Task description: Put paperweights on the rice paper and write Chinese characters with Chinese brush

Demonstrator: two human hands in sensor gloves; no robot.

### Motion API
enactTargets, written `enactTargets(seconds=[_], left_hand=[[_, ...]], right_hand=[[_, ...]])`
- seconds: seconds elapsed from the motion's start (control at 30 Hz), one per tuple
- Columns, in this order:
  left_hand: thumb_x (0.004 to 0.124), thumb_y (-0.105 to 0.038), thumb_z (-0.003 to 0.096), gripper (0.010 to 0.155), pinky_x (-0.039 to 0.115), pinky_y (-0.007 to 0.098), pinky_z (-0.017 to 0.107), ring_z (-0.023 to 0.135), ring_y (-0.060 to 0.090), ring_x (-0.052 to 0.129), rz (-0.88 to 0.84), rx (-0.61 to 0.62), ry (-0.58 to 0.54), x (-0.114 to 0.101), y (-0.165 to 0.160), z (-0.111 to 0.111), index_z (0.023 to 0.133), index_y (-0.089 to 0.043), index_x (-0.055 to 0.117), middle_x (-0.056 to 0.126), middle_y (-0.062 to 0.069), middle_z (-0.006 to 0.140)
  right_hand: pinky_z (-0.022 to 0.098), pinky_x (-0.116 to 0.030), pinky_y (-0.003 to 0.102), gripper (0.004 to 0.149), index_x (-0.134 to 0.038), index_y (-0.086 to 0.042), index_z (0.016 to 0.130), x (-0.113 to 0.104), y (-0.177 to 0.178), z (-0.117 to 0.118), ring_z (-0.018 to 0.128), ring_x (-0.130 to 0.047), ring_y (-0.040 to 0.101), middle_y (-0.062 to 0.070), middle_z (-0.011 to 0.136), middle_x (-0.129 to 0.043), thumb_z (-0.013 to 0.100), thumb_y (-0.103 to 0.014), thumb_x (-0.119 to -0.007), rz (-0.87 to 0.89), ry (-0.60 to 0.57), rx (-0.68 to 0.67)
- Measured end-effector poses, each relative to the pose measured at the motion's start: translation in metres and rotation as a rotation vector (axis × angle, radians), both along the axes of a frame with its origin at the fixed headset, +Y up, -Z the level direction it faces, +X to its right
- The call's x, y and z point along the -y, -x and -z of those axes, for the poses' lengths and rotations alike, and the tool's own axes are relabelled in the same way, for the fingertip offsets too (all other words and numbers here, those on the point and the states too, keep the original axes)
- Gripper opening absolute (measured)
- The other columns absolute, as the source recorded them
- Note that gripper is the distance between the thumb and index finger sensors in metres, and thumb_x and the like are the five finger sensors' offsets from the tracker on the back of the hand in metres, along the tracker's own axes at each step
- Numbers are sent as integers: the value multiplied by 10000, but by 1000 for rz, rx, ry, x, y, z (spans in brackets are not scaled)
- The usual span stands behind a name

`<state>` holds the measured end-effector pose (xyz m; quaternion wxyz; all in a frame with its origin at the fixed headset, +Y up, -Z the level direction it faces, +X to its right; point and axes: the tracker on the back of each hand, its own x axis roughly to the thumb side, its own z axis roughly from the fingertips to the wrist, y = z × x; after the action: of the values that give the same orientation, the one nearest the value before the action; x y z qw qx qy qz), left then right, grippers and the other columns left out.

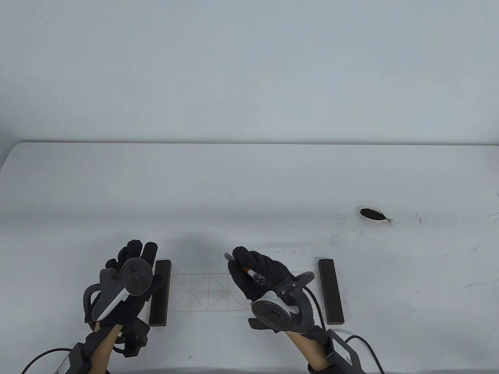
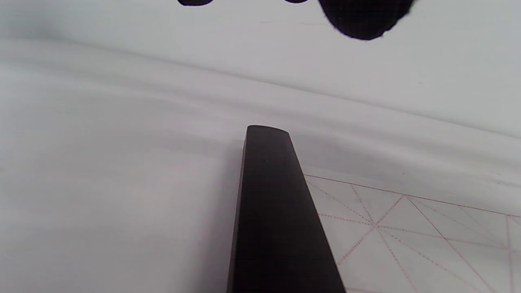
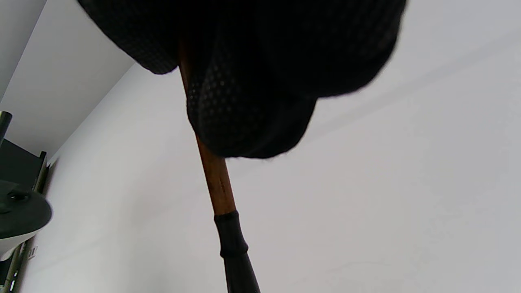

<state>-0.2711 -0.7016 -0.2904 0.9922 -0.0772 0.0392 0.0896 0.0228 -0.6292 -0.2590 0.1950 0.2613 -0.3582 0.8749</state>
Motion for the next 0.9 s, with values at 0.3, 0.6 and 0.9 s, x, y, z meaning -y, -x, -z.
enactTargets(seconds=[0.3,0.6,0.9], left_hand=[[580,-538,530,809,182,564,875,1232,359,207,-15,-8,3,-1,3,1,1186,-399,128,91,52,1287],[580,-538,530,807,182,563,875,1232,359,208,-17,-8,9,-1,3,1,1186,-399,130,93,56,1287],[580,-538,530,807,185,564,874,1231,360,211,-13,-3,17,-1,2,1,1187,-396,133,95,54,1287]], right_hand=[[195,-885,237,371,-855,-109,744,22,62,-19,305,-1037,151,99,513,-1019,538,-392,-731,-81,43,-70],[217,-889,248,391,-837,-96,777,54,89,-24,344,-1041,163,113,553,-1013,549,-390,-717,-192,95,-115],[224,-891,251,403,-828,-93,791,61,92,-23,359,-1044,166,116,572,-1009,548,-394,-714,-228,101,-114]])
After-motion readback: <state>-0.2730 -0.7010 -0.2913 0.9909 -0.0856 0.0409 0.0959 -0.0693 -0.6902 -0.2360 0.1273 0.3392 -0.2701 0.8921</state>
